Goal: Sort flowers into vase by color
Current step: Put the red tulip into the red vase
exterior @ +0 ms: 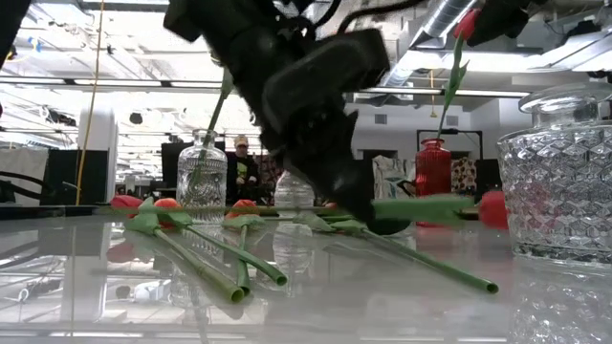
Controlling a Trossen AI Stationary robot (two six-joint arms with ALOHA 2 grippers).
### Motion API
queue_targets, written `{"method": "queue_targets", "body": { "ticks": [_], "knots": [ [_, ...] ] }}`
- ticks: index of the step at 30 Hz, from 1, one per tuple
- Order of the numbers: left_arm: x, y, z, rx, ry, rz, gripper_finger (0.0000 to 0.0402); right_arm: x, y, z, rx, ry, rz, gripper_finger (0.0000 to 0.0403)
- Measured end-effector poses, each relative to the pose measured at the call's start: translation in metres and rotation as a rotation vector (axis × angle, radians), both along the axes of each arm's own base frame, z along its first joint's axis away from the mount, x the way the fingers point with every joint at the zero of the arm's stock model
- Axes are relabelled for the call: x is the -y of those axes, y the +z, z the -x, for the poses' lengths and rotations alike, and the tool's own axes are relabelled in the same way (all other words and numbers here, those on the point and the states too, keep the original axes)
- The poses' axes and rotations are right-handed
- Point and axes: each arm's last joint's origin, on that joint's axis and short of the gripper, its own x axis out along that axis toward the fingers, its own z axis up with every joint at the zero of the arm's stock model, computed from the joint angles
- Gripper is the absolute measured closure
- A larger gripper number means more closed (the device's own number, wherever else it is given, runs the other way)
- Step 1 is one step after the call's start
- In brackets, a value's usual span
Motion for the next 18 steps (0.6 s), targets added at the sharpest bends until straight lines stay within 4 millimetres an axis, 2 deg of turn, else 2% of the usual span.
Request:
{"method": "queue_targets", "body": {
  "ticks": [5, 10, 18],
  "knots": [
    [0.001, 0.021, -0.009, 0.013, -0.02, -0.052, 0.0396, 0.001, 0.006, 0.008, 0.053, 0.001, -0.006, 0.0172],
    [0.0, 0.046, -0.02, 0.05, -0.027, -0.114, 0.0397, 0.004, 0.015, 0.028, 0.128, 0.001, -0.015, 0.0172],
    [-0.015, 0.091, -0.039, 0.156, 0.042, -0.211, 0.0396, 0.007, 0.023, 0.054, 0.218, 0.001, -0.028, 0.0172]
  ]
}}
